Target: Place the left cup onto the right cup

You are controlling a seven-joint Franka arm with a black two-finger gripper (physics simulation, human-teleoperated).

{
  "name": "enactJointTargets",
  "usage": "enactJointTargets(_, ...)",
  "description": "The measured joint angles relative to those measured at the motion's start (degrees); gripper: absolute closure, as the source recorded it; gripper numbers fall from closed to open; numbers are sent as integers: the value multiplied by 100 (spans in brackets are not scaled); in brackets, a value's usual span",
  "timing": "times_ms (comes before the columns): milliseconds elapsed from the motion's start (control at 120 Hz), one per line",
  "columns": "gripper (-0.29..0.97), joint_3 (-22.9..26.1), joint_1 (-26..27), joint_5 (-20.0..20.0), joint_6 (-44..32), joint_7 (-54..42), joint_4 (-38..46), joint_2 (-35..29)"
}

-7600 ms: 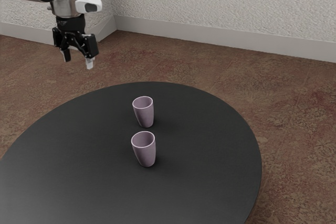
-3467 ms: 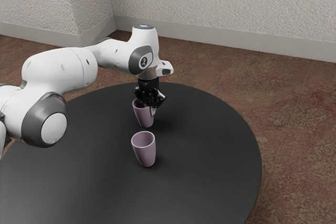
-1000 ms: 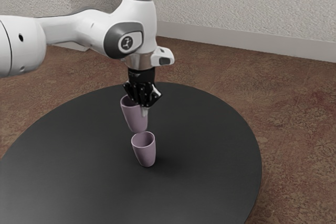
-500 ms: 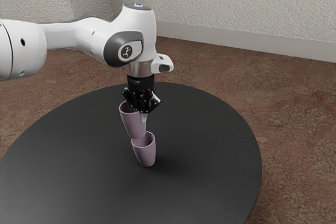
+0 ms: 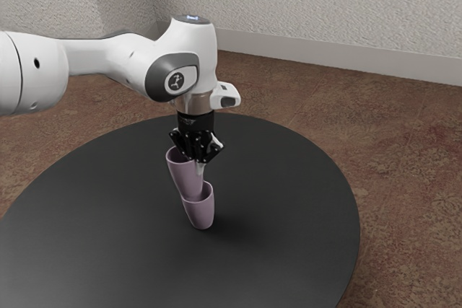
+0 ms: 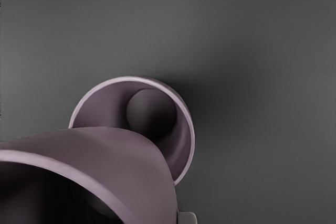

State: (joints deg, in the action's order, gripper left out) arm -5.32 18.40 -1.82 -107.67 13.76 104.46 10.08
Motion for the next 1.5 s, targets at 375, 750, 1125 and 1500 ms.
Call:
enactJointTargets(375, 78, -2, -31, -41, -335, 57, -15, 197)
enactJointTargets(750, 60, -4, 2, -29, -408, 91, -7, 285)
enactJointTargets(1125, 10, -3, 6, -4, -417, 91, -19, 290)
enactJointTargets(1500, 2, -12, 6, -87, -174, 79, -600, 195)
